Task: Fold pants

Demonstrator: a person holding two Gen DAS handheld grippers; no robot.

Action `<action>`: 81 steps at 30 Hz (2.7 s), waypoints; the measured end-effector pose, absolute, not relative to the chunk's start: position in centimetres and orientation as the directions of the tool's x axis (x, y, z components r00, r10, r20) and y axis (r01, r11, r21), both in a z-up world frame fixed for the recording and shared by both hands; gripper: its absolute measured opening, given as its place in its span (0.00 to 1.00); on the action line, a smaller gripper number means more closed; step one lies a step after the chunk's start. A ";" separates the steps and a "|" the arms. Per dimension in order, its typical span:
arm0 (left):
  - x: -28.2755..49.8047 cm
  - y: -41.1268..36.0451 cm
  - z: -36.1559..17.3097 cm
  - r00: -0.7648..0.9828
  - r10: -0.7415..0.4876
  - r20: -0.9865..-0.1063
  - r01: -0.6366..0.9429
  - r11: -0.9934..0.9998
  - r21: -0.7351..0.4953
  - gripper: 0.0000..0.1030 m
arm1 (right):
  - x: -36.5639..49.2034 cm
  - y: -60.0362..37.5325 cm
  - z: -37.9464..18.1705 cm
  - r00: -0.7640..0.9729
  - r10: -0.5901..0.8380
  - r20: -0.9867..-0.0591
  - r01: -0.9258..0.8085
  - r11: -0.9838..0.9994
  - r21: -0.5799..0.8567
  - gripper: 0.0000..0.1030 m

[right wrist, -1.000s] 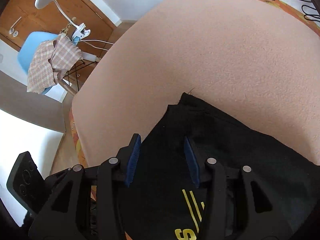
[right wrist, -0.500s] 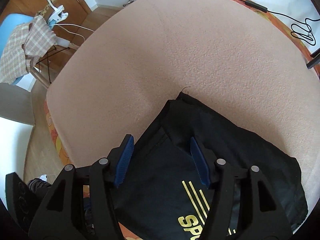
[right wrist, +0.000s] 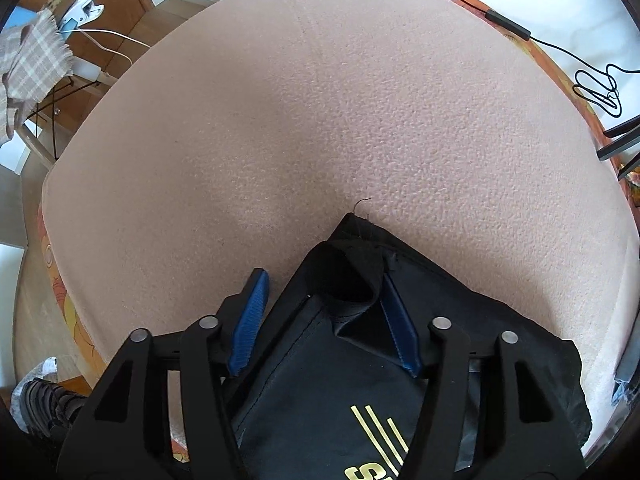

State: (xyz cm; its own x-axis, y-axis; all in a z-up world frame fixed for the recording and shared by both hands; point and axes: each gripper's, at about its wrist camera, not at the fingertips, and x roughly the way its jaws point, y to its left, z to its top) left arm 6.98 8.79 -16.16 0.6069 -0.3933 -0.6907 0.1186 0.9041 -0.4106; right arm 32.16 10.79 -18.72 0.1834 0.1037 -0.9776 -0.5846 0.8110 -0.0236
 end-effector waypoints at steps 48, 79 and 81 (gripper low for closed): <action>9.9 -3.6 -8.7 0.600 -0.580 -0.551 0.415 0.814 -0.405 0.05 | 31.7 -12.0 -6.7 0.321 0.448 -0.834 -0.392 0.865 0.314 0.07; 10.4 -21.1 -9.0 0.323 -0.729 -0.603 0.668 0.627 -0.400 0.05 | 28.7 -34.9 -10.7 0.398 0.407 -0.822 -0.130 0.912 0.389 0.07; 10.1 -21.9 -9.1 0.308 -0.732 -0.608 0.680 0.616 -0.397 0.05 | 28.5 -35.7 -11.4 0.391 0.400 -0.829 -0.115 0.915 0.387 0.07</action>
